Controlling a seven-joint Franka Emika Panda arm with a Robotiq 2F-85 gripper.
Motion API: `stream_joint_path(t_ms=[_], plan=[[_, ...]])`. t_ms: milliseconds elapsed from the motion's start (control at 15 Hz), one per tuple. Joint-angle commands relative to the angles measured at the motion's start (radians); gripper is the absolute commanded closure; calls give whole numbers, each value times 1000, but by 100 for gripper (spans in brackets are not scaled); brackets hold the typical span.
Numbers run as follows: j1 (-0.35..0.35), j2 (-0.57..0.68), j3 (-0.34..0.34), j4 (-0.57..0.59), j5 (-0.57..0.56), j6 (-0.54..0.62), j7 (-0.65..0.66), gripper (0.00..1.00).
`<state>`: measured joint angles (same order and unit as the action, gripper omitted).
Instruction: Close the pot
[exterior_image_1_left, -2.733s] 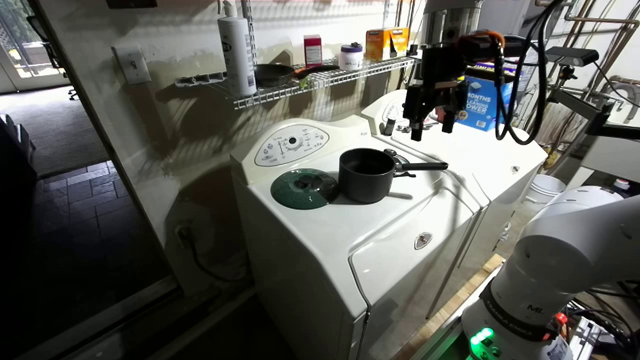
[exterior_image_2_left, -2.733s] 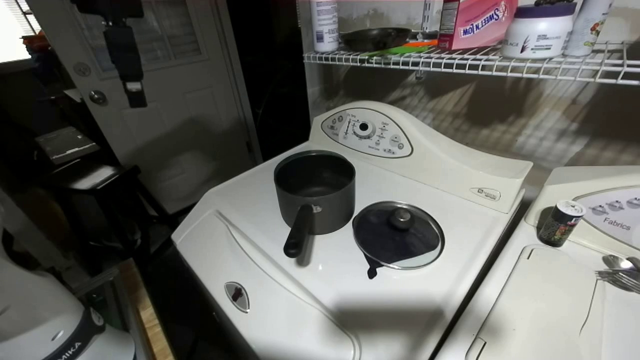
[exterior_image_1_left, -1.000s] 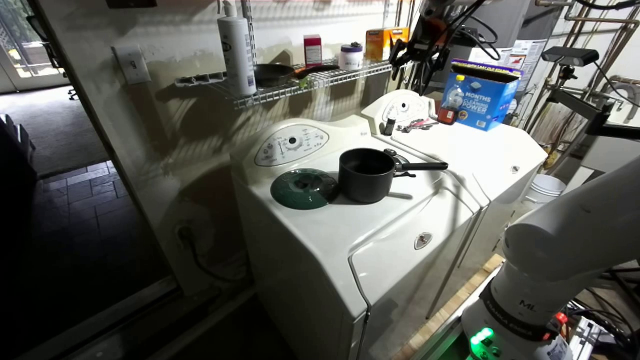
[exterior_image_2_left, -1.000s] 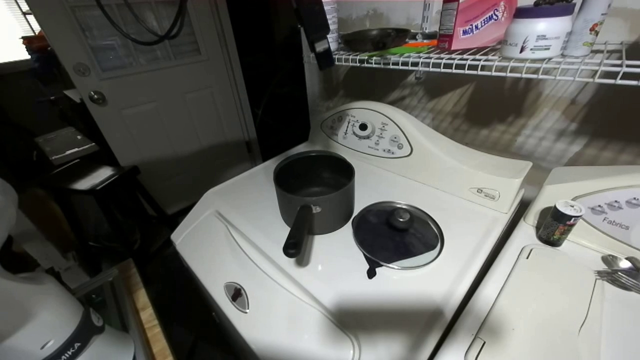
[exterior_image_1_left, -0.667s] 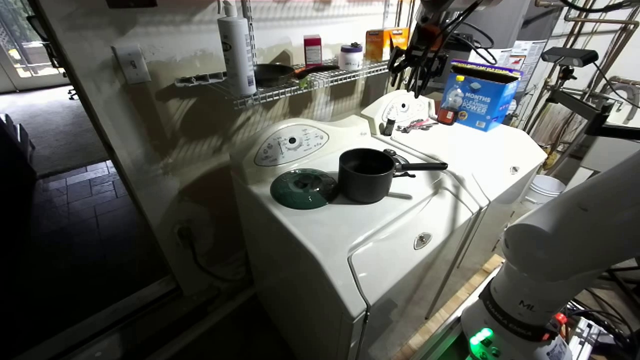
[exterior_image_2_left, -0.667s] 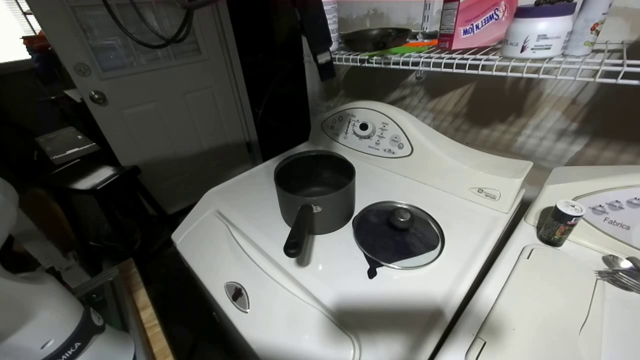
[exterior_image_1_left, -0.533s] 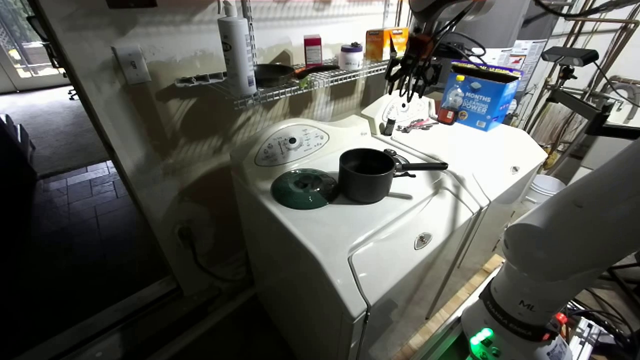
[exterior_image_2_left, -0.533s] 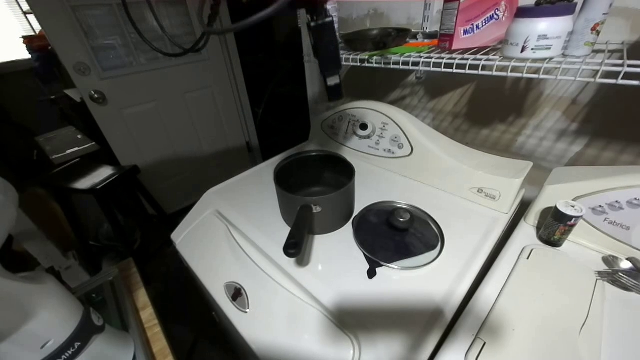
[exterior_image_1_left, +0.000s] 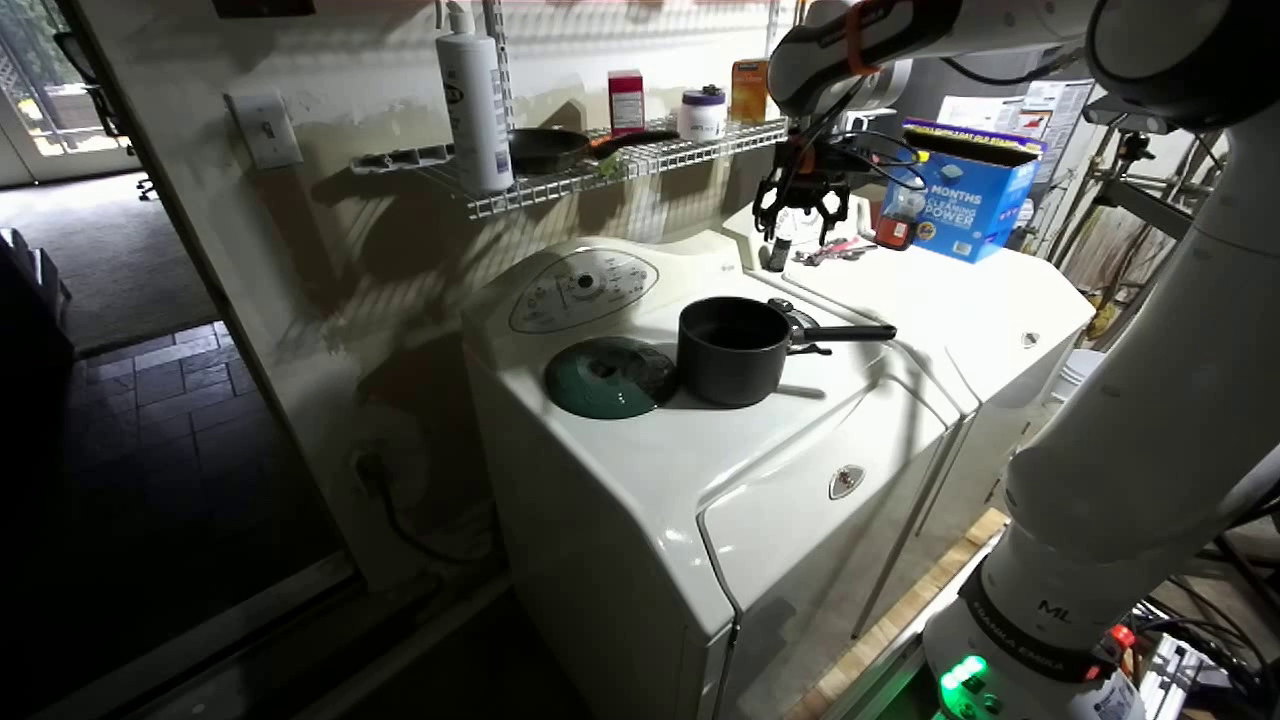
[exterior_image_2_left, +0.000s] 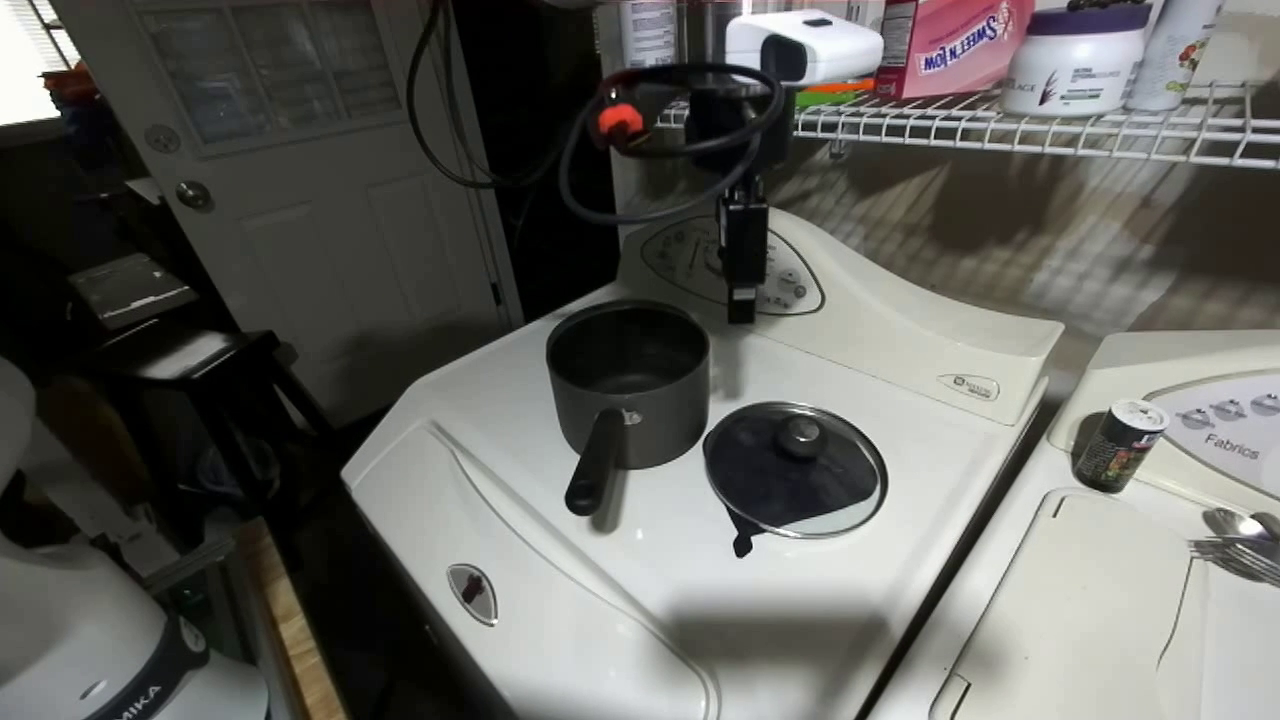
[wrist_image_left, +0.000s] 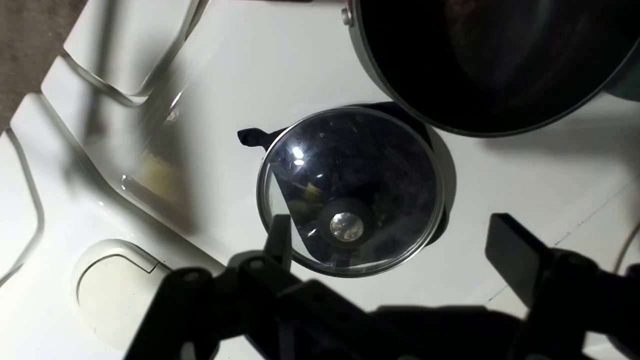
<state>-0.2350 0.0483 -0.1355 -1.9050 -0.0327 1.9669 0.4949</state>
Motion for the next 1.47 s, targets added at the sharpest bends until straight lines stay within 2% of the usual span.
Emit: stream_joint_path(t_ms=[0, 467, 800, 1400], plan=[[8, 113, -44, 113, -1, -55, 6, 0], [-10, 238, -88, 171, 81, -108, -74, 0], [-29, 312, -88, 195, 183, -86, -120, 0], [-57, 392, -89, 234, 250, -43, -140, 0]])
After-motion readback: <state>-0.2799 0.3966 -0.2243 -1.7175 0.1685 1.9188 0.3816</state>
